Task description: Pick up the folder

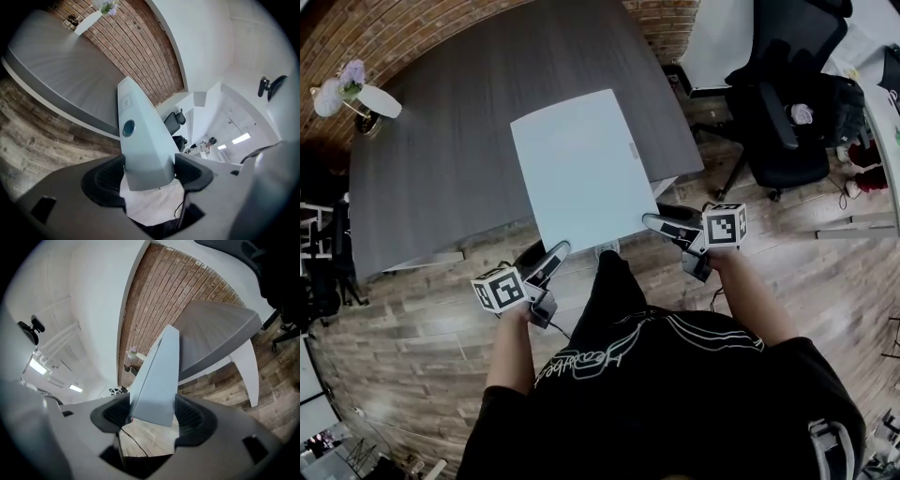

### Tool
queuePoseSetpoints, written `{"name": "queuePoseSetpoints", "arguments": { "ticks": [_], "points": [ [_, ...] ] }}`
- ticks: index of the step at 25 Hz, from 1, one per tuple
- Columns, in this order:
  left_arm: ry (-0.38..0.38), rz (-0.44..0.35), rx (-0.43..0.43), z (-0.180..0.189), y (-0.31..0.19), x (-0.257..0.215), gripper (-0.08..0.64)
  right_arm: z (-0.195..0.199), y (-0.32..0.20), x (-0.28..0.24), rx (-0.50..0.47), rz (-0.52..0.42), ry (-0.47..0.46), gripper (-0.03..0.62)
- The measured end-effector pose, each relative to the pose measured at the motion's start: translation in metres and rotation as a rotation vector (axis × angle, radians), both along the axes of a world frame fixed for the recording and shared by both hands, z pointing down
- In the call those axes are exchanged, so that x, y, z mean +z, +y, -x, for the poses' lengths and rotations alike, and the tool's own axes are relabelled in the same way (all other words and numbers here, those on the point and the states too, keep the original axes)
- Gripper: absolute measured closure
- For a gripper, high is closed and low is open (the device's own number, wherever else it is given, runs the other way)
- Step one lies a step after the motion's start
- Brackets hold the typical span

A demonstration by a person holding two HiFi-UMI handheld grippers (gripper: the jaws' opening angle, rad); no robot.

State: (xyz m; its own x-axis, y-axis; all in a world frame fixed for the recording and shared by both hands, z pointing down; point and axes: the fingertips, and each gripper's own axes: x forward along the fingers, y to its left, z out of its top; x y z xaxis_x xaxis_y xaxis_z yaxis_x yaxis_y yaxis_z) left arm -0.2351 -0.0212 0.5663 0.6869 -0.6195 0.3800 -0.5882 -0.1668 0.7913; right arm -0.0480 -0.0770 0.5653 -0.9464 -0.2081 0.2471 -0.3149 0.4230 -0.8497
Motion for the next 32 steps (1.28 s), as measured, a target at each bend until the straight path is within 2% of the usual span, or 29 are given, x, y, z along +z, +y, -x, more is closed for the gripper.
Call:
{"name": "queuePoseSetpoints", "arguments": {
  "ticks": [10, 22, 32],
  "points": [
    [-0.011, -0.096, -0.021, -0.004, 0.022, -0.053, 0.222, -0.004, 0.024, -0.047, 0.014, -0.082, -0.043, 0.328],
    [-0.076, -0.304, -0.005, -0.022, 0.049, -0.163, 0.222, -0.021, 0.050, -0.159, 0.010, -0.320, -0.107, 0.327],
    [-0.127, -0.447, -0.022, -0.033, 0.056, -0.223, 0.222, -0.033, 0.061, -0.215, 0.011, -0.469, -0.136, 0.327]
  ]
}}
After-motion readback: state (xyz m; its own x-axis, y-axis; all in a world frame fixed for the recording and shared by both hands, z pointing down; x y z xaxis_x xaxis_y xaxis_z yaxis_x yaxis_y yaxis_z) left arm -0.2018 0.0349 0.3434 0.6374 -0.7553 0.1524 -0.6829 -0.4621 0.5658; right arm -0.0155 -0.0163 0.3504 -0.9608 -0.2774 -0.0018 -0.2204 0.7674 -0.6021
